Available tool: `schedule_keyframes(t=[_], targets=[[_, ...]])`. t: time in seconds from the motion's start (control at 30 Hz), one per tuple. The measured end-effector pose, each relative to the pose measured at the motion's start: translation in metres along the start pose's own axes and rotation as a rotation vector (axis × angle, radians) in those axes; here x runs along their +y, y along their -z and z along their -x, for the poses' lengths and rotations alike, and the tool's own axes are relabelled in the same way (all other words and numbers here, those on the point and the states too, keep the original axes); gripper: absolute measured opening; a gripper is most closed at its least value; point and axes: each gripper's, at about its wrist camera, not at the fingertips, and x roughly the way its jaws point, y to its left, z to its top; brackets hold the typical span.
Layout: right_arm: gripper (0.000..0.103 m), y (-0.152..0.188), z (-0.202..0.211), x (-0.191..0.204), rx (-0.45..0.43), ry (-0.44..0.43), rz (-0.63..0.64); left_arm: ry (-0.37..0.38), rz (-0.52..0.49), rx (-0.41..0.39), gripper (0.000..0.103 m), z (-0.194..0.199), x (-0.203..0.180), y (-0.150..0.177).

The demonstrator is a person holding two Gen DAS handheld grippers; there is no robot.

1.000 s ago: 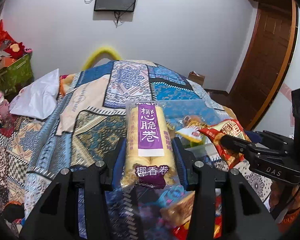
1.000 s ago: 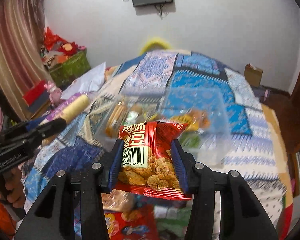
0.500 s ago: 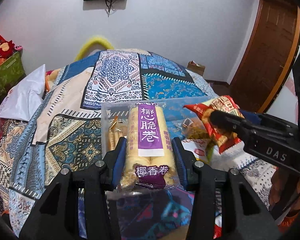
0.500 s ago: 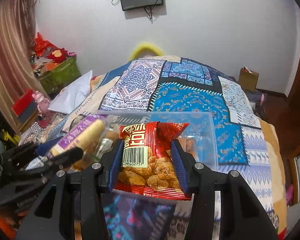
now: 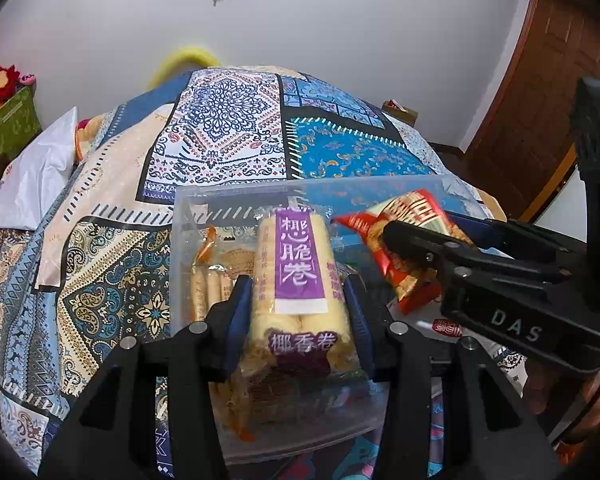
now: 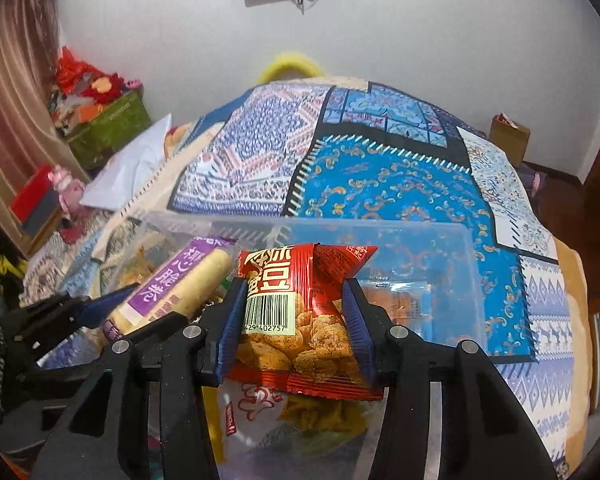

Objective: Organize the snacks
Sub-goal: 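Lower the wafer roll into the box with the left tool while the right drops the red bag in, then move both open tools back toward the remaining snacks beside the box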

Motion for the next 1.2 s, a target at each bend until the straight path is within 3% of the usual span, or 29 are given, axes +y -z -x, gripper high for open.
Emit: schedule_keyframes(t=[0.17, 0.63, 0.87, 1.2], targets=[[0.053, -0.003, 0.01, -0.001, 0.019, -0.01, -0.006, 0.009, 0.004, -0.001, 0.052, 0.011, 0.0, -0.001], [0.054, 0.009, 0.096, 0.002, -0.103, -0.002, 0.0, 0.006, -0.025, -0.099, 0.054, 0.103, -0.013, 0.011], [0.055, 0.042, 0.14, 0.003, -0.142, 0.009, -0.015, 0.007, -0.043, -0.107, 0.057, 0.143, -0.022, 0.04], [0.06, 0.106, 0.162, 0.002, -0.109, 0.005, -0.042, 0.025, -0.066, -0.018, 0.058, 0.158, -0.04, 0.104]])
